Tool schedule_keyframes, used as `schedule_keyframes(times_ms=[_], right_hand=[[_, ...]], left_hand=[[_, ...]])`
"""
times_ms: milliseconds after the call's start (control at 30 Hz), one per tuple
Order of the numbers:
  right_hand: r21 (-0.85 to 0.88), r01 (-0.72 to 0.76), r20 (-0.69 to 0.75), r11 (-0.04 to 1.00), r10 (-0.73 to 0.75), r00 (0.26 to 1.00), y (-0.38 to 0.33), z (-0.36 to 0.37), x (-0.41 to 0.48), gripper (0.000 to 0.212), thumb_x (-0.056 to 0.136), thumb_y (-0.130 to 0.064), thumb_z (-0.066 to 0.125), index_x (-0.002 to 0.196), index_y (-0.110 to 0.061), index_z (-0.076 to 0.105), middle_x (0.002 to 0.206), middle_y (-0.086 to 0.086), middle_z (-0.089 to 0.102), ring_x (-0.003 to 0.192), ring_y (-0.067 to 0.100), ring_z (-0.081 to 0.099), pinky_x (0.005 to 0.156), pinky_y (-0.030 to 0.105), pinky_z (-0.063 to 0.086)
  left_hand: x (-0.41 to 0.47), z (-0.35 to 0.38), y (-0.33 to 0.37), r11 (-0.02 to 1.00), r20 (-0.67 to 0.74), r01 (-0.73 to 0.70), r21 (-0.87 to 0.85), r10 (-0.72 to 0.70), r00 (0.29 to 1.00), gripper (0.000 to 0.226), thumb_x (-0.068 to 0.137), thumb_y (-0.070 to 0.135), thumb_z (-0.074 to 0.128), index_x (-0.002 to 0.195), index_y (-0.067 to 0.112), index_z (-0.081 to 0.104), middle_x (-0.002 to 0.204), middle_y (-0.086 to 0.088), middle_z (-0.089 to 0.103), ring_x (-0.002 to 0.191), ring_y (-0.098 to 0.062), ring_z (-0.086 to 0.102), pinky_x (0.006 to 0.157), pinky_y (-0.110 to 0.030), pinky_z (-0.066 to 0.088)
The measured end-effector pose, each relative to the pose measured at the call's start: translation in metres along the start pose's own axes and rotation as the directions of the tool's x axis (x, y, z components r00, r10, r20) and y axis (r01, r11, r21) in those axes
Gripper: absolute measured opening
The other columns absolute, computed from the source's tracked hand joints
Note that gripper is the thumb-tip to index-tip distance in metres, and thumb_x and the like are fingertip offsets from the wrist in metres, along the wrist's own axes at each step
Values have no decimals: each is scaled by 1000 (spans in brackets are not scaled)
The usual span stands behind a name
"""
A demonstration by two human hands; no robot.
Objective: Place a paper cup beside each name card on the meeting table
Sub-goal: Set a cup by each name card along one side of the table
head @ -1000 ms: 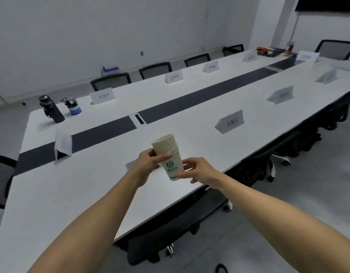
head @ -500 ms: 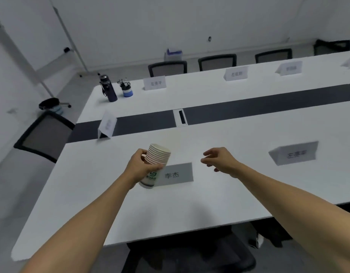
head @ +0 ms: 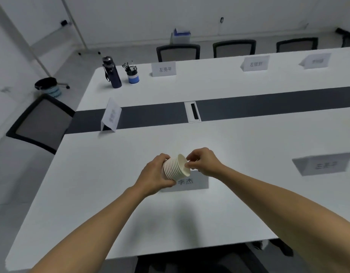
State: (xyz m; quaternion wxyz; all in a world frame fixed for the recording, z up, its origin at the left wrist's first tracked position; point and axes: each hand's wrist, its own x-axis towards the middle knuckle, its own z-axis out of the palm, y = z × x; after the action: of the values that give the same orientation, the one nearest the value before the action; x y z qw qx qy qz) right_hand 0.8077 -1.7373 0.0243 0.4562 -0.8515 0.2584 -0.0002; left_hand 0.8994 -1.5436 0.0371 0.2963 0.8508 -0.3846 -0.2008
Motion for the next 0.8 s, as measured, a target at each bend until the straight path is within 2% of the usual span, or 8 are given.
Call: schedule_keyframes(times_ms=[100, 367, 567, 700, 800], right_hand=[[25, -20, 17, 1000, 19, 1000, 0, 6, 9, 10, 76, -11, 78, 83, -6, 74, 72, 1, 68, 64, 14, 62, 56, 25, 52], [123, -86, 94, 989, 75, 993, 5, 14, 23, 14, 79, -6, 77, 87, 4, 71, 81, 13, 71, 67, 18, 64, 55, 21, 55], [131, -84, 108, 988, 70, 992, 10, 3, 38, 8, 80, 0, 73, 87, 2, 73, 77, 10, 69, 65, 17, 61, 56, 24, 51], [138, -91, 53, 986, 84, 995, -2, -19, 63, 15, 81, 4, 64, 92, 1, 72, 82, 13, 68, 68, 20, 58, 55, 25, 47], [201, -146, -110, 969, 171, 979, -8, -42, 93, 16, 83, 4, 61, 95, -2, 70, 88, 12, 65, 67, 18, 57, 53, 24, 46]], left_hand=[[3, 4, -6, 1000, -14, 5, 30, -4, 1000, 72, 60, 34, 85, 120, 27, 47, 111, 7, 57, 94, -18, 59, 75, -39, 58], [6, 12, -16, 999, -3, 51, 7, -51, 999, 70, 59, 36, 85, 117, 28, 46, 108, 8, 56, 92, -15, 60, 71, -38, 58], [22, 12, -19, 997, -11, 71, -5, -71, 997, 68, 58, 37, 84, 115, 29, 47, 105, 9, 57, 90, -16, 60, 71, -40, 58], [34, 5, -29, 989, -42, 138, -54, -140, 989, 67, 58, 37, 84, 114, 29, 47, 102, 7, 60, 87, -16, 62, 71, -43, 58], [34, 1, -41, 976, -73, 197, -96, -204, 976, 68, 60, 35, 85, 116, 28, 48, 104, 7, 60, 90, -17, 61, 75, -42, 57]])
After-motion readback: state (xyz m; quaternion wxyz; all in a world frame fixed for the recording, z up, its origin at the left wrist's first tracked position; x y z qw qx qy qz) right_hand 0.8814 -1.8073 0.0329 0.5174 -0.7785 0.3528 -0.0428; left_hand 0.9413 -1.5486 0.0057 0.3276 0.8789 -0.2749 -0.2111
